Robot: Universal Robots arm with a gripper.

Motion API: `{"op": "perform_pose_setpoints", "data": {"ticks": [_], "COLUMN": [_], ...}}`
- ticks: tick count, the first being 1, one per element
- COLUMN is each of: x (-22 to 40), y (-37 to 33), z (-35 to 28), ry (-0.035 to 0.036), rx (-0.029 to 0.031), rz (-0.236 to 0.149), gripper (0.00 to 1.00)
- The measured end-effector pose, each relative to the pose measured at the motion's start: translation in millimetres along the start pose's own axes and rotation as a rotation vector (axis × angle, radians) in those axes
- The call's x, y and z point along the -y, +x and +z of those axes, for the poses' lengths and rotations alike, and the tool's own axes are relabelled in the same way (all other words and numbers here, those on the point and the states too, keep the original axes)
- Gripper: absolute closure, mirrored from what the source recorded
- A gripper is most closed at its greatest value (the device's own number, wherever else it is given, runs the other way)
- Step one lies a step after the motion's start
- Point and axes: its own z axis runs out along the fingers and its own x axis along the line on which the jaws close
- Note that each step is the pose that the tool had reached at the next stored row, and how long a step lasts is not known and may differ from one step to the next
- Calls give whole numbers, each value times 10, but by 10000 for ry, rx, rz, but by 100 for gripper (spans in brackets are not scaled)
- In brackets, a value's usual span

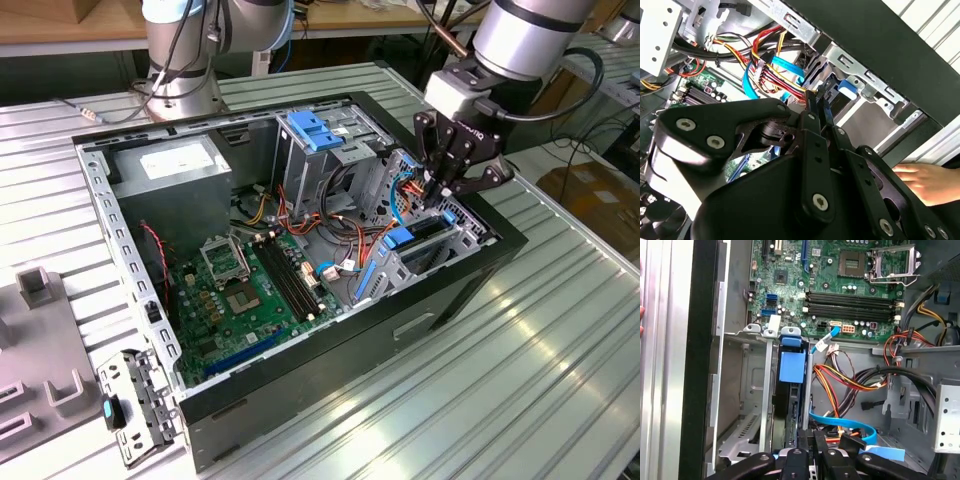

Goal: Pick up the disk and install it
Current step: 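Insert the first disk wire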

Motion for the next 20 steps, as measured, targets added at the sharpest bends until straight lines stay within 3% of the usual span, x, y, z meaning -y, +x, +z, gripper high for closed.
{"op": "perform_pose_setpoints", "data": {"ticks": [3,9,20], "x": [-3,-55,-63], "y": [6,53,104], "z": [22,29,76], "ry": [5,51,63], "rx": [-42,-45,-76], "rz": [209,216,480], "gripper": [83,83,83]}}
